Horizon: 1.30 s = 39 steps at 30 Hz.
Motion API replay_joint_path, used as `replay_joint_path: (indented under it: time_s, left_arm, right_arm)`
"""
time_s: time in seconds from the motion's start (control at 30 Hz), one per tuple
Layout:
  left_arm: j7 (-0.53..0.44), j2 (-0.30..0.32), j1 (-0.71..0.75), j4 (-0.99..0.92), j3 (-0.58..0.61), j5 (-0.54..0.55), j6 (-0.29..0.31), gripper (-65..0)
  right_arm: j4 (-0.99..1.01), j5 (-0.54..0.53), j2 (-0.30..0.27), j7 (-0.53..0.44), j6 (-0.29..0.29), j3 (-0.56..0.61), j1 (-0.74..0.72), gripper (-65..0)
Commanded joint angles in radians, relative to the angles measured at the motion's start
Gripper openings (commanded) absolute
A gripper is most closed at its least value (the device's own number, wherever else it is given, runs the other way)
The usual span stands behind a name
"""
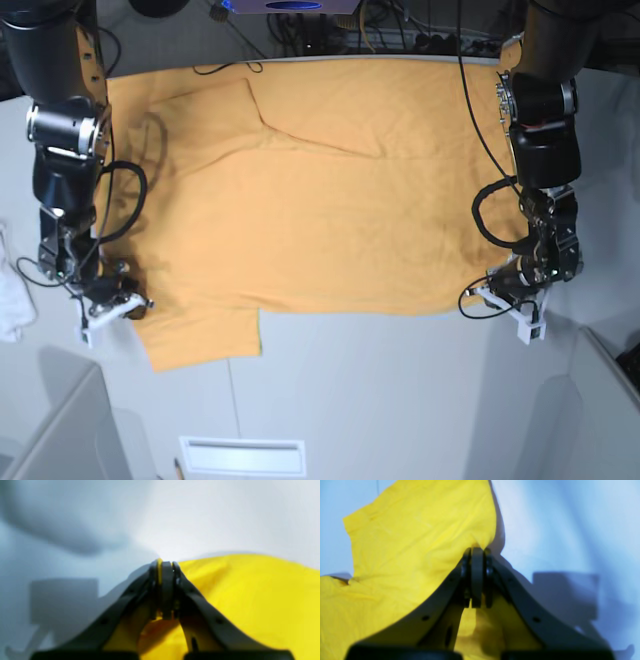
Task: Fold the T-shirt properly
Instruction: 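Reach both grippers down to the shirt's hem corners and grasp, then lift the hem and fold it toward the collar with both grippers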
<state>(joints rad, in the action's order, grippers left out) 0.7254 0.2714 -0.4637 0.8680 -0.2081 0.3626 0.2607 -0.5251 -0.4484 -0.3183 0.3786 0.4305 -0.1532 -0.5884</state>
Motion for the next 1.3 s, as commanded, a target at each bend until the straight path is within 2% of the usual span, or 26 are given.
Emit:
replay_joint_path:
  time_s: [0.0, 0.13, 0.33, 0.5, 0.77, 0.9, 1.17, 1.27]
  left_arm:
    - [-0.007, 0.012, -0.033, 0.040, -0.004, 0.006, 0.004, -65.0]
    - [0.015, 0.009, 0.007, 0.155, -0.006, 0.009, 0.004, -65.0]
    - [0.090, 0.006, 0.107, 0.363, -0.007, 0.009, 0.004, -65.0]
    - [0.093, -0.014, 0.197, 0.515, -0.121, 0.009, 0.004, -65.0]
    - [0.187, -0.022, 0.248, 0.649, -0.147, 0.009, 0.004, -65.0]
    - [0.199, -0.017, 0.274, 0.724, -0.149, 0.009, 0.004, -65.0]
    - [0.199, -0.022, 0.380, 0.827, -0.150, 0.009, 0.004, -65.0]
    - [0.198, -0.024, 0.418, 0.886, -0.179, 0.009, 0.004, -65.0]
  right_arm:
    - [-0.043, -0.016, -0.017, -0.017, 0.009, -0.001, -0.028, -65.0]
    - [-0.129, -0.016, -0.017, 0.038, 0.009, -0.004, 0.006, -65.0]
    - [-0.258, -0.017, -0.037, 0.041, 0.009, -0.006, 0.083, -65.0]
    - [-0.315, -0.017, -0.041, 0.041, 0.009, -0.006, 0.130, -65.0]
    - [-0.435, -0.022, -0.038, 0.039, 0.009, -0.007, 0.207, -65.0]
    - [-0.513, -0.022, -0.035, 0.039, 0.009, -0.010, 0.253, -65.0]
    - [-0.544, -0.022, -0.031, 0.124, 0.009, -0.116, 0.279, -65.0]
    - [-0.617, -0.020, -0.032, 0.147, 0.009, -0.150, 0.318, -65.0]
